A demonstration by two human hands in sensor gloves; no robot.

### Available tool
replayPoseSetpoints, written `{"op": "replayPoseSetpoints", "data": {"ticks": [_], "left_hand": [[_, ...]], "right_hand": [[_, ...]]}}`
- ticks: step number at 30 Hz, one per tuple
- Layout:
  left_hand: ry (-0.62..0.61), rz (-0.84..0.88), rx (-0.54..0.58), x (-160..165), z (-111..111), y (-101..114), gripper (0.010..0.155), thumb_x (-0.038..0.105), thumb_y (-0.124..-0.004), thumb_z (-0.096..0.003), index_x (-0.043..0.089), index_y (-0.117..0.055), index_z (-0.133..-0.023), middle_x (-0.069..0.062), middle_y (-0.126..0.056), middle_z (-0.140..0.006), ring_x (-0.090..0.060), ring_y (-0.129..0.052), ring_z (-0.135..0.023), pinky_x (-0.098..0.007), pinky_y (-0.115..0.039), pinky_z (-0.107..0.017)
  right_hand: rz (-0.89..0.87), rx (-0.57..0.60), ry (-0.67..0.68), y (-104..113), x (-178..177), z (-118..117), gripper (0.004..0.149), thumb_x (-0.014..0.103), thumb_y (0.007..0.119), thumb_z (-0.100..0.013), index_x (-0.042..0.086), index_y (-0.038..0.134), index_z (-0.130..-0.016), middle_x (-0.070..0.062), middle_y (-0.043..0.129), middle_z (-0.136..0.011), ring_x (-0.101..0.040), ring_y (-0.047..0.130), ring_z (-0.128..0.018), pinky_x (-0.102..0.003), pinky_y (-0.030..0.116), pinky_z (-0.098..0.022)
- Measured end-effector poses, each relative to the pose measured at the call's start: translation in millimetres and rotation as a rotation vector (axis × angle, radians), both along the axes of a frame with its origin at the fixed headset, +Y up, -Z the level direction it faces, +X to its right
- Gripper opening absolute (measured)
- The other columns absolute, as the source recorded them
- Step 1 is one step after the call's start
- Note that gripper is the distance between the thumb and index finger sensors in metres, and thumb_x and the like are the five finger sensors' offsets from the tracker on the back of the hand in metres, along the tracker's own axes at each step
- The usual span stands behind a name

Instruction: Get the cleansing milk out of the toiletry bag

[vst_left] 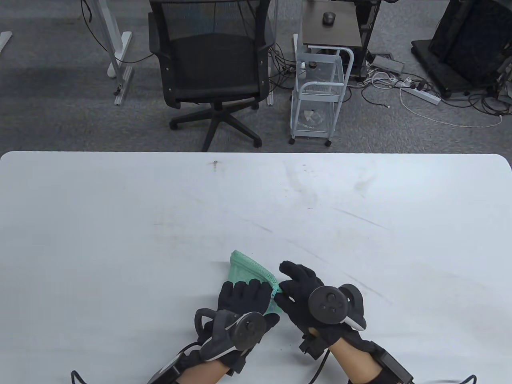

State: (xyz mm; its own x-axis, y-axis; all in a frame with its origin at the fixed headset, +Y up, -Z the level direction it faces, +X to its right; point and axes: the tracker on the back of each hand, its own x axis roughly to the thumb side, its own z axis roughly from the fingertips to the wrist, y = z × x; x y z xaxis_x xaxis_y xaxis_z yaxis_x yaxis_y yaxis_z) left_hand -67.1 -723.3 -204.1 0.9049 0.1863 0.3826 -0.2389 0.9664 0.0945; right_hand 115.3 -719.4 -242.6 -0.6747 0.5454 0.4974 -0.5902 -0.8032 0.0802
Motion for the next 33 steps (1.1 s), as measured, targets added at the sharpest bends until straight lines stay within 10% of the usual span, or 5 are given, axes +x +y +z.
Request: {"op": "replayPoseSetpoints", "data": {"ticks": [33], "left_hand": [[0.113,-0.019,0.072,-12.6,-5.4,9.8,0.044,0.038,-0.087,-0.0508,0.018,-0.092,-0.09,-0.012,-0.101,-0.092,-0.043,-0.102,-0.076,-0.065,-0.066,-0.069]], "right_hand": [[0.238,0.2,-0.007,-4.1,7.1,-10.4,0.039,0.029,0.092,-0.051,0.003,0.096,-0.079,-0.032,0.068,-0.111,-0.07,0.064,-0.091,-0.077,0.056,-0.063]]}}
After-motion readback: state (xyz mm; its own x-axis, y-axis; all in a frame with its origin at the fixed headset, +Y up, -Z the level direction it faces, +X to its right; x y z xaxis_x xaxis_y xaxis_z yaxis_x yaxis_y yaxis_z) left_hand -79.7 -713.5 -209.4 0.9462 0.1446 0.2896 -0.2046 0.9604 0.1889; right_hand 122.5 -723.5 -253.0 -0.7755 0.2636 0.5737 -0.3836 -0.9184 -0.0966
